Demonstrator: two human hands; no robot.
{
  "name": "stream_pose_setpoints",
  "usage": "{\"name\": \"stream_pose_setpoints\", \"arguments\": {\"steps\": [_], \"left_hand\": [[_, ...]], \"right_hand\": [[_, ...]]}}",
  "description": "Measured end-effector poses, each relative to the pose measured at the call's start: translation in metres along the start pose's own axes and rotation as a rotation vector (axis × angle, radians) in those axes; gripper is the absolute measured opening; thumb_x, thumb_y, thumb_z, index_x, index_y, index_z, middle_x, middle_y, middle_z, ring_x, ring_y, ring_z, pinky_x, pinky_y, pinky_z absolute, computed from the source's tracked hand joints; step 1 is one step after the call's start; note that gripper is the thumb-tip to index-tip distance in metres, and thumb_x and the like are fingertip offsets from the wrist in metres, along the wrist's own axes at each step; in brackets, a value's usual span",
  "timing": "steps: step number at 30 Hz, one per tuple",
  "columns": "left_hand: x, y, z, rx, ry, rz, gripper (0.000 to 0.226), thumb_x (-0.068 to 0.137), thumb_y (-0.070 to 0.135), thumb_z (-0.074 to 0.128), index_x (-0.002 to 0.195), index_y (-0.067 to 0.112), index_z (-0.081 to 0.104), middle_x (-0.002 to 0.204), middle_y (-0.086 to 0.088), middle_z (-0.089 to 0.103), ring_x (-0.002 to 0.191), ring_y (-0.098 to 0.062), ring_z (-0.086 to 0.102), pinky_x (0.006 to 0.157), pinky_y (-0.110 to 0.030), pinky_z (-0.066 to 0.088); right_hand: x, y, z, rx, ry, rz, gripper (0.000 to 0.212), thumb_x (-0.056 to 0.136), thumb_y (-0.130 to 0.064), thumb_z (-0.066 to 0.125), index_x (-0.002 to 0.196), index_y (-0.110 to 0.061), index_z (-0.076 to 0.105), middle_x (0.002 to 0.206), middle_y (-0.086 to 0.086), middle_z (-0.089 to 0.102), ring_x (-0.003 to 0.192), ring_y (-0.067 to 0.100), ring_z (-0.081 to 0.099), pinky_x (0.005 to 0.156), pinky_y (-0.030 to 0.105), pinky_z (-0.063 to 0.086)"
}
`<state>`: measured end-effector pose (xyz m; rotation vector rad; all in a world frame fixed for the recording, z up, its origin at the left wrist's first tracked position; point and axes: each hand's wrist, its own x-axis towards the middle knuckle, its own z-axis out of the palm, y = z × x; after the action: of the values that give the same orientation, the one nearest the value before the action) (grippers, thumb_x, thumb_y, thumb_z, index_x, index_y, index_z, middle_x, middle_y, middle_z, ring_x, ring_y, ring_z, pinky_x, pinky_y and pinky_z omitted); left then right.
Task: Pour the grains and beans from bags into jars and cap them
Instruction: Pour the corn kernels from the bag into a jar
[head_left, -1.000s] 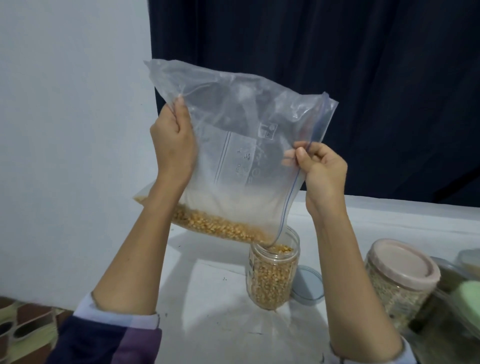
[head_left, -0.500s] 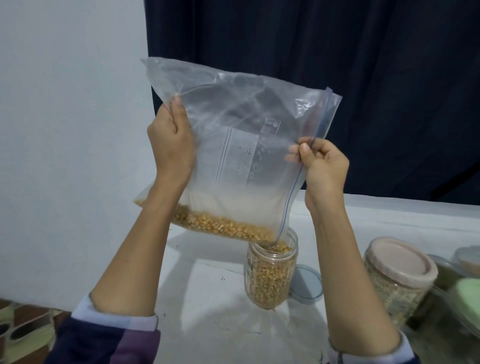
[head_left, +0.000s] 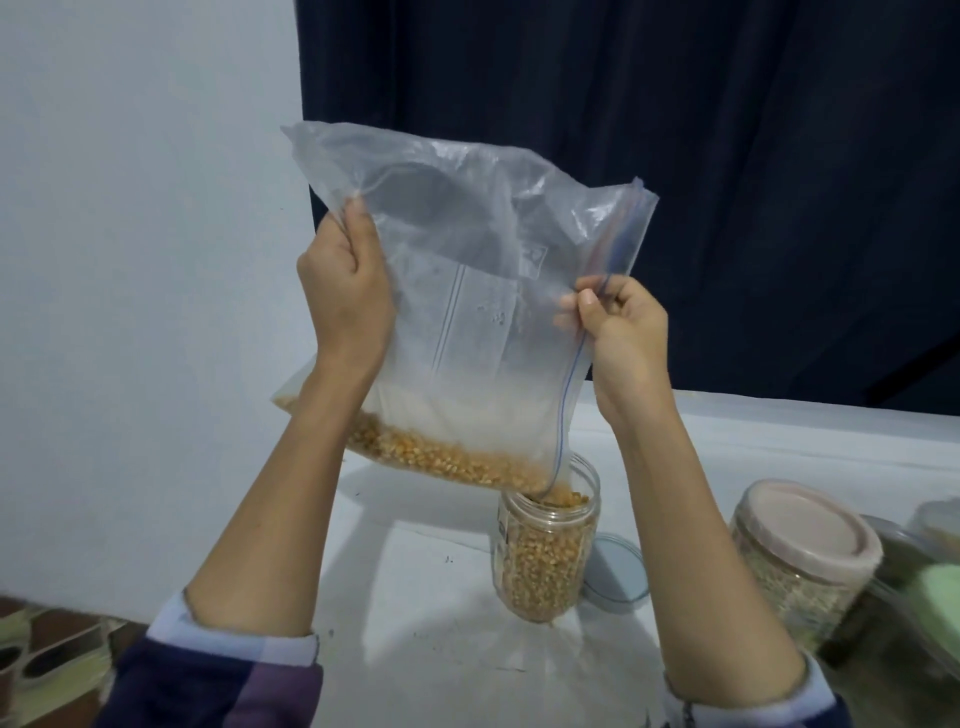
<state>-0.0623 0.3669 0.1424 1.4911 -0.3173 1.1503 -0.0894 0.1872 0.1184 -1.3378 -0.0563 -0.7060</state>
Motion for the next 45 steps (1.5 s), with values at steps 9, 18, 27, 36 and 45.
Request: {"name": "stream_pose_setpoints", "arguments": {"steps": [9,18,27,36,45], "left_hand": [[-0.002,0.004,0.001,-0.054,0.007,0.027,0.046,0.101,0.014,0.038,0.058,0.024,0.026,0.054,0.011,0.028,0.043,0.003,0.033,0.047,-0.01,0.026],[-0.003,0.005,0.002,-0.088,0.003,0.042,0.046,0.1,0.014,0.041,0.058,0.024,0.025,0.053,0.01,0.026,0.042,0.001,0.03,0.046,-0.011,0.024],[-0.002,0.004,0.003,-0.081,-0.002,0.077,0.046,0.099,0.013,0.041,0.057,0.025,0.024,0.053,0.011,0.025,0.042,0.001,0.029,0.045,-0.011,0.023],[-0.001,0.003,0.006,-0.099,-0.035,0.119,0.047,0.099,0.011,0.039,0.058,0.026,0.025,0.042,0.021,0.036,0.042,0.002,0.031,0.045,-0.01,0.024],[0.001,0.009,0.012,-0.083,-0.044,0.207,0.044,0.1,0.009,0.038,0.061,0.028,0.027,0.055,0.014,0.027,0.045,0.003,0.036,0.046,-0.01,0.027]], "right_hand": [[0.001,0.004,0.0,0.049,0.057,-0.026,0.023,0.097,0.002,0.045,0.086,-0.014,0.056,0.072,-0.002,0.06,0.058,-0.002,0.058,0.067,0.011,0.048],[0.002,0.007,0.002,0.077,0.0,-0.016,0.024,0.097,0.004,0.045,0.085,-0.015,0.055,0.071,-0.004,0.056,0.063,0.001,0.055,0.07,0.016,0.047],[0.002,0.01,-0.002,0.084,0.05,-0.039,0.025,0.097,0.004,0.044,0.085,-0.015,0.055,0.071,-0.004,0.058,0.062,0.001,0.055,0.07,0.015,0.046],[0.001,0.01,-0.003,0.073,0.025,-0.035,0.024,0.097,0.002,0.044,0.085,-0.016,0.054,0.071,-0.008,0.058,0.065,-0.001,0.056,0.074,0.017,0.046],[0.0,0.012,-0.011,0.167,0.112,-0.042,0.025,0.094,0.007,0.047,0.082,-0.012,0.056,0.073,-0.003,0.06,0.062,-0.003,0.06,0.072,0.014,0.048]]}}
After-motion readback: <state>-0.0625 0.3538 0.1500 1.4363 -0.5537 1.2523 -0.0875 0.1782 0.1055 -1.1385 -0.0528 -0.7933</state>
